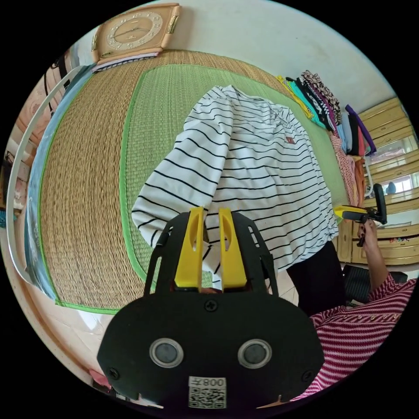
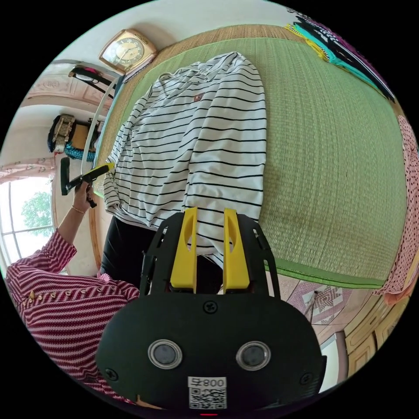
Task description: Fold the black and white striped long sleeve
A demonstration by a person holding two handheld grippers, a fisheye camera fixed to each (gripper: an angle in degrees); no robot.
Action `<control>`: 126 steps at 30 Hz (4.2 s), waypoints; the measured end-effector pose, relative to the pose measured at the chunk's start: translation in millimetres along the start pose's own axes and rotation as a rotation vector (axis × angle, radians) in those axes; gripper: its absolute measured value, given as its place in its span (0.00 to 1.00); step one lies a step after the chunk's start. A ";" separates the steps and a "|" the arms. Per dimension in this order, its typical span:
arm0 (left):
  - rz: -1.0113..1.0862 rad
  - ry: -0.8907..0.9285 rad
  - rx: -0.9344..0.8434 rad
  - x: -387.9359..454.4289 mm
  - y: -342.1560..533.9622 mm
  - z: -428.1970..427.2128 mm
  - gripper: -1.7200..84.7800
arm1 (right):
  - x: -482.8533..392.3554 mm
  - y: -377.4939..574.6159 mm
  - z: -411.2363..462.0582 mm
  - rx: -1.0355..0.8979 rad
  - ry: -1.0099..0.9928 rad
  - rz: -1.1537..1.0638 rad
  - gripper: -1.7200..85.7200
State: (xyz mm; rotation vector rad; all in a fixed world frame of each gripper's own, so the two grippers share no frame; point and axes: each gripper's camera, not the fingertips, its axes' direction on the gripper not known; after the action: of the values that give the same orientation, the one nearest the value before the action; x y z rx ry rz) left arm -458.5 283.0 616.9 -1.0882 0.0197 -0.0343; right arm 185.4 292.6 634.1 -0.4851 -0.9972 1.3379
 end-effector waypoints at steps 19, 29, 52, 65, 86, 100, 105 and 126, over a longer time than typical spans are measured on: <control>-0.416 0.009 0.421 -141.7 26.3 -129.0 0.03 | 7.0 5.1 12.4 -0.008 0.027 0.031 0.13; -0.126 0.173 0.095 -75.6 30.1 -45.6 0.10 | 33.2 14.3 1.4 0.034 0.088 0.137 0.13; -0.682 0.016 0.461 -207.2 111.5 -155.8 0.04 | 129.1 -25.4 -98.0 0.031 0.452 0.282 0.03; -0.168 0.317 0.315 -72.8 -53.8 -77.7 0.07 | 107.2 -98.7 -85.5 0.279 -0.046 0.142 0.11; 0.051 0.168 0.212 25.8 -252.6 -25.0 0.05 | 12.4 -301.6 19.3 0.162 0.253 -0.201 0.11; 0.026 0.097 0.208 50.6 -303.0 -47.2 0.03 | 18.4 -332.6 -53.5 0.263 0.015 -0.182 0.04; 0.015 0.094 0.225 55.3 -320.7 -51.5 0.02 | 36.3 -353.3 -53.9 0.236 -0.063 -0.124 0.05; 0.018 -0.004 0.292 84.4 -357.7 -80.4 0.02 | 171.6 -235.5 -71.1 0.313 0.131 0.091 0.02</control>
State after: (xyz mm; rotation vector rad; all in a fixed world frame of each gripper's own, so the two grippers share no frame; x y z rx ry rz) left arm -383.3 42.8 896.6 -0.7961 0.0199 -0.0179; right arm 365.4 420.7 837.0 -0.3778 -0.6495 1.4921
